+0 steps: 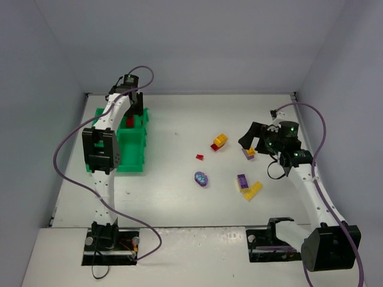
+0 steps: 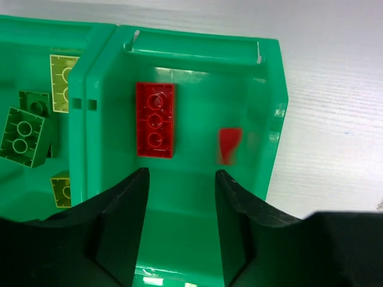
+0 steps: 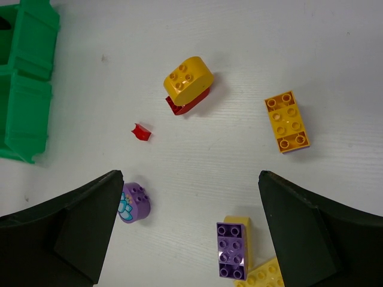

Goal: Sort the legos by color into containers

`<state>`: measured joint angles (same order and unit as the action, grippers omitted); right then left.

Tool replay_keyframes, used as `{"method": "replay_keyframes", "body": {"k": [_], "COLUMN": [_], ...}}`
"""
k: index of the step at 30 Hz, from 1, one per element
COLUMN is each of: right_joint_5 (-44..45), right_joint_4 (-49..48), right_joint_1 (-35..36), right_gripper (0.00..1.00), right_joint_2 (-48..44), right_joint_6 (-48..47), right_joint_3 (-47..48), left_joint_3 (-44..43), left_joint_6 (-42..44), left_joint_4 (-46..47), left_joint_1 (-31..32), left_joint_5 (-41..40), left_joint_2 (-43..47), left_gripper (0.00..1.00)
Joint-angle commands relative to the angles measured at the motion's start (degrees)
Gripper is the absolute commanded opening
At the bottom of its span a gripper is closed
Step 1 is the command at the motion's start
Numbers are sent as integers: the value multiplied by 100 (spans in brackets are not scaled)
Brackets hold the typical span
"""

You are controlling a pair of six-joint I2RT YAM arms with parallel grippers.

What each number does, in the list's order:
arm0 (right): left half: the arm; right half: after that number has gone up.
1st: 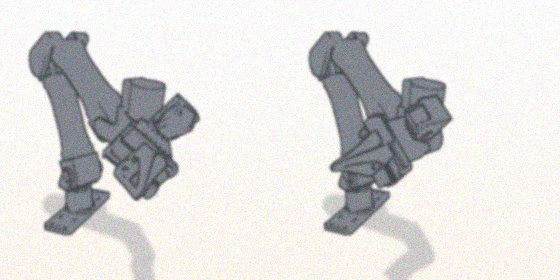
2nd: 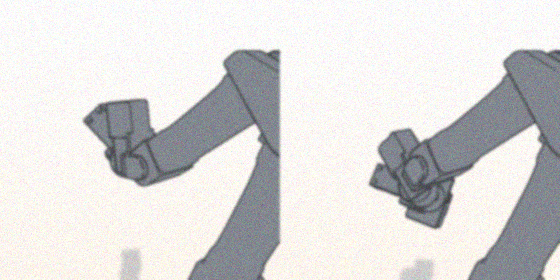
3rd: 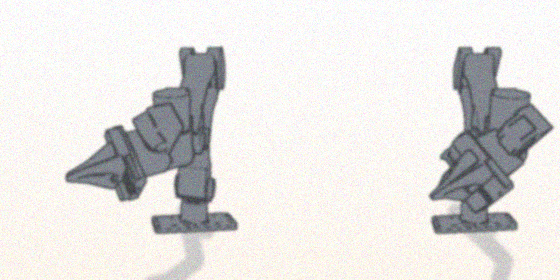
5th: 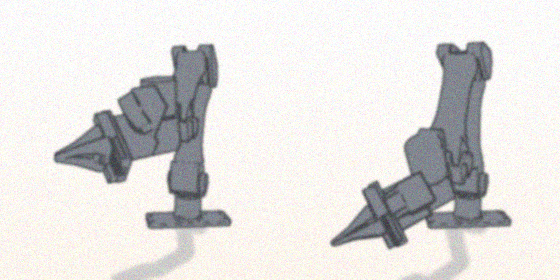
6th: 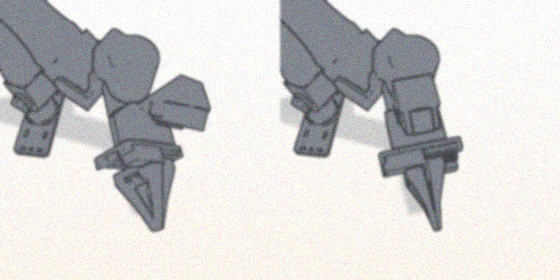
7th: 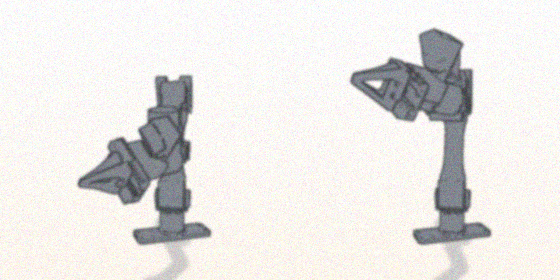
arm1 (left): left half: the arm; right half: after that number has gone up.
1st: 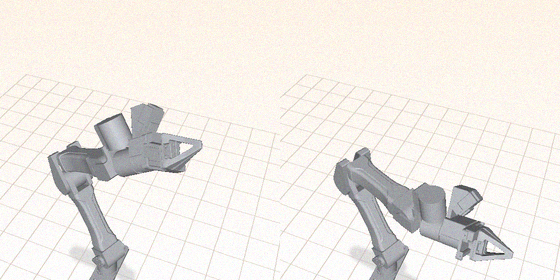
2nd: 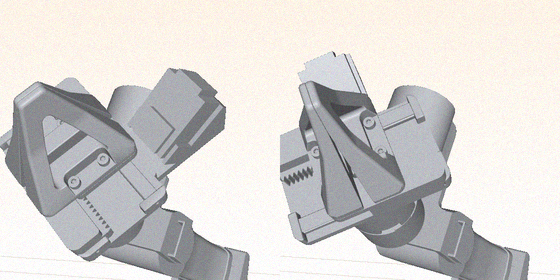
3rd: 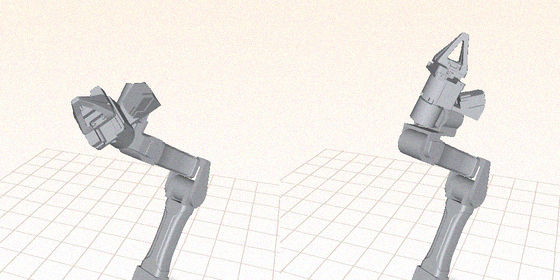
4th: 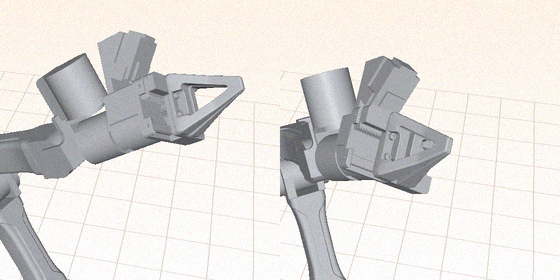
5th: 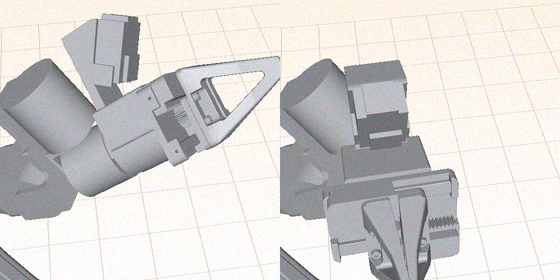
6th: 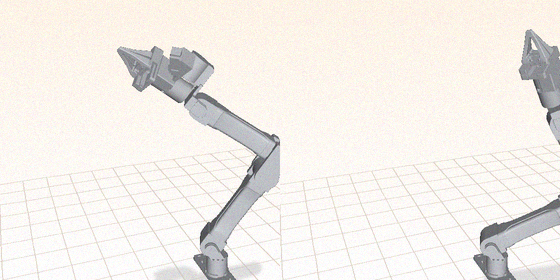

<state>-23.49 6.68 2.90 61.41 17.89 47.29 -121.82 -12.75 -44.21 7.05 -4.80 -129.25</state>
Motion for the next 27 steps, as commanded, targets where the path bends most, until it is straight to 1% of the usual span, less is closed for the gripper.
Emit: {"method": "replay_keyframes", "body": {"k": [1,3,4,6,7,8,11,12,13,14,17,20,22,25,27], "right_joint_5": [-130,-130,-130,-130,-121,-121,-121,-112,-121,-130,-139,-156,-209,-270,-306], "right_joint_4": [-325,-325,-325,-316,-316,-316,-316,-316,-316,-316,-316,-316,-316,-316,-307], "right_joint_1": [-61,-61,-61,-61,-61,-61,-70,-70,-70,-70,-70,-79,-79,-79,-79], "right_gripper": [93,93,92,93,93,93,93,93,93,93,93,93,93,93,93], "right_joint_2": [-59,-76,-85,-94,-103,-103,-120,-138,-138,-138,-173,-208,-217,-243,-287], "right_joint_6": [-31,-31,-40,-49,-49,-40,-31,-31,-31,-31,-14,13,39,65,92], "right_joint_3": [123,123,132,140,140,140,123,123,114,114,96,61,35,9,-18], "left_joint_3": [-386,-342,-229,130,132,445,1087,1212,1335,1589,1933,2215,2320,2330,2190], "left_joint_6": [45,27,-7,-34,-60,-69,-52,-26,-8,10,-8,264,737,1527,1862], "left_joint_4": [-18,-18,8,8,26,61,193,176,175,193,333,465,562,624,633], "left_joint_1": [16,42,42,138,200,287,840,1025,1392,1578,2238,2801,3099,3267,3277], "left_joint_5": [-30,-39,-4,75,75,241,453,462,480,689,884,1068,1358,1752,1885], "left_joint_2": [436,585,664,1110,1113,1426,1982,2070,2140,2254,2334,2221,2054,1791,1650], "left_gripper": [44,49,50,50,50,55,64,66,67,70,72,72,72,72,72]}}
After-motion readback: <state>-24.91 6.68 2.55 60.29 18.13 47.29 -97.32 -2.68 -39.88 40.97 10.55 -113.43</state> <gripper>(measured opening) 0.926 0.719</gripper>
